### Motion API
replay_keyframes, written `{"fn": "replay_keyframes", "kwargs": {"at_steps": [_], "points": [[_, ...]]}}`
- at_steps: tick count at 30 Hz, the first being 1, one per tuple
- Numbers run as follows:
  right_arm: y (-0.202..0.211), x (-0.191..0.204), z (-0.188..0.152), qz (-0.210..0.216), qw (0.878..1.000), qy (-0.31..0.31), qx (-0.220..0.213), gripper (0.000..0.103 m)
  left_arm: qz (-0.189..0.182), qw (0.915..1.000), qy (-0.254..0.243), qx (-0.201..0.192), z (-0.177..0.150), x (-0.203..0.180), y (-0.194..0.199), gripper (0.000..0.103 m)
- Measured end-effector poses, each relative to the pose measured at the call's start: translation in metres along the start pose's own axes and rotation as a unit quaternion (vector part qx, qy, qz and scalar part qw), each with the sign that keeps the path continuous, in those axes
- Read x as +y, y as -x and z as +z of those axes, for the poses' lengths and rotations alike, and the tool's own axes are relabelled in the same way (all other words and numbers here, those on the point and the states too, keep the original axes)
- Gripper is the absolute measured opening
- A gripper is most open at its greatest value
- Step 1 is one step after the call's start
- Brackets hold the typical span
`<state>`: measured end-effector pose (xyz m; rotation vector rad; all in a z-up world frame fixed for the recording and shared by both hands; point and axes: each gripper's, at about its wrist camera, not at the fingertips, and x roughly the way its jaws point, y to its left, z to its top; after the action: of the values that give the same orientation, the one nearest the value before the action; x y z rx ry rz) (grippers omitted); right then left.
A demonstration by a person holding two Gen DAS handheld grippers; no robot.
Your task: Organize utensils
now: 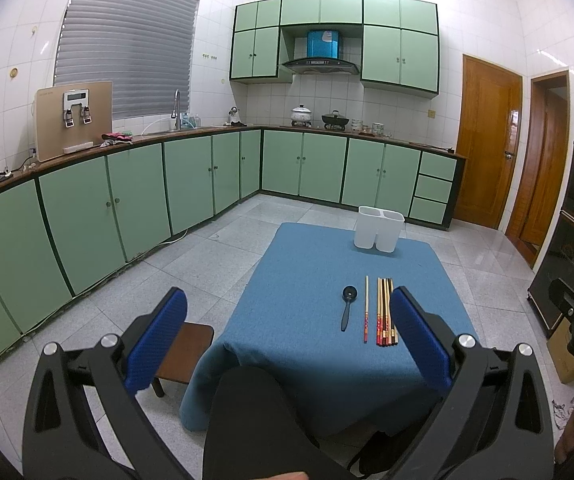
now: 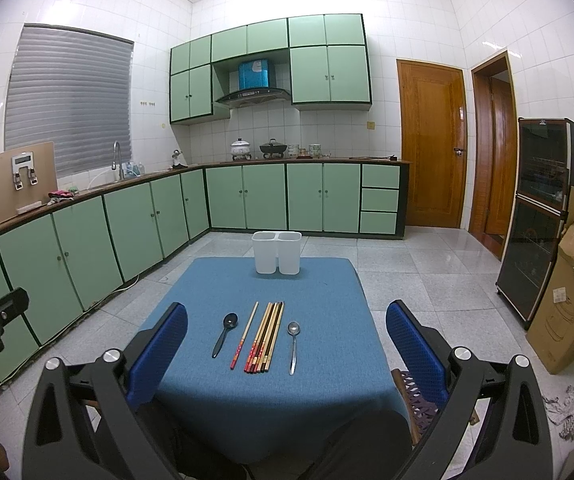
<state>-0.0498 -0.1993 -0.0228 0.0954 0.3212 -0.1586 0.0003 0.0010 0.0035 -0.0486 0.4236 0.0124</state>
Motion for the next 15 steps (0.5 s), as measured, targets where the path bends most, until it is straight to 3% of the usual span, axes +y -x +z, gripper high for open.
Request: {"fn": "replay_keyframes", "kwargs": {"at_steps": [15], "points": [[-0.0002,-0.0002,-0.0005,0.000,1.000,0.000,-0.001,0.097,0.000,1.0000,0.000,0.000,-0.0005,-0.0001,-0.0002,0.098]]}}
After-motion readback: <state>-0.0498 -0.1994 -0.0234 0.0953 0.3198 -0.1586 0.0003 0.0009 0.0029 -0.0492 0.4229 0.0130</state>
